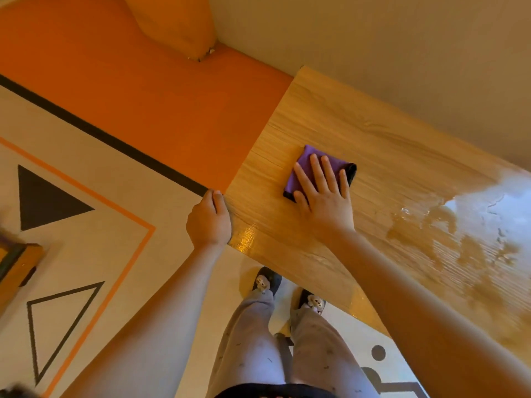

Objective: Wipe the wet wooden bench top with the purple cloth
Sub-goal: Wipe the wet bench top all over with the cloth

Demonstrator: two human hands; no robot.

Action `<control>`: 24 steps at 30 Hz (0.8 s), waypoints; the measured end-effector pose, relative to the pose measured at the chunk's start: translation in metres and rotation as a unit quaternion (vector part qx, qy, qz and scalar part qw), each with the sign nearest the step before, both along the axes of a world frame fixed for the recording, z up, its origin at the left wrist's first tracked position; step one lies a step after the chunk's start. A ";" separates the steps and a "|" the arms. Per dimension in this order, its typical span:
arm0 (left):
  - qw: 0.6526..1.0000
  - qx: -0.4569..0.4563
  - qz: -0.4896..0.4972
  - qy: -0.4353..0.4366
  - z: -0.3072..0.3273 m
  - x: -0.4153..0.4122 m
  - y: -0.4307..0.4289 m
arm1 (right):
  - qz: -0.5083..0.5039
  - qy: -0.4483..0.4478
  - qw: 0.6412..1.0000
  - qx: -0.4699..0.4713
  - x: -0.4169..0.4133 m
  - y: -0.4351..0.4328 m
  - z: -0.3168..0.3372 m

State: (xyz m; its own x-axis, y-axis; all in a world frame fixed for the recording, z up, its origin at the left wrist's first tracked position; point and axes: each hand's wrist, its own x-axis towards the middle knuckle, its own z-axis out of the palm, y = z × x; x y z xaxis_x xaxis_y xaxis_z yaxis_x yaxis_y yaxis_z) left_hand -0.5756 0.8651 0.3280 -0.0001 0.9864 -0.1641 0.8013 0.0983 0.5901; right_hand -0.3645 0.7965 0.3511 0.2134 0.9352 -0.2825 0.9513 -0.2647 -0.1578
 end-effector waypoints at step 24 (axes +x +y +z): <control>0.999 -0.031 0.010 0.000 0.002 0.002 0.002 | -0.124 0.005 0.992 0.007 -0.002 -0.078 0.000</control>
State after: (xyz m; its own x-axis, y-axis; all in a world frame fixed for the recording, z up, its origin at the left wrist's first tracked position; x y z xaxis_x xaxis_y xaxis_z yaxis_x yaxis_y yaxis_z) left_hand -0.5731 0.8675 0.3301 -0.0196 0.9740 -0.2256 0.7984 0.1510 0.5829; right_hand -0.3664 0.7184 0.3509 0.4352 0.8578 -0.2734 0.8554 -0.4886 -0.1716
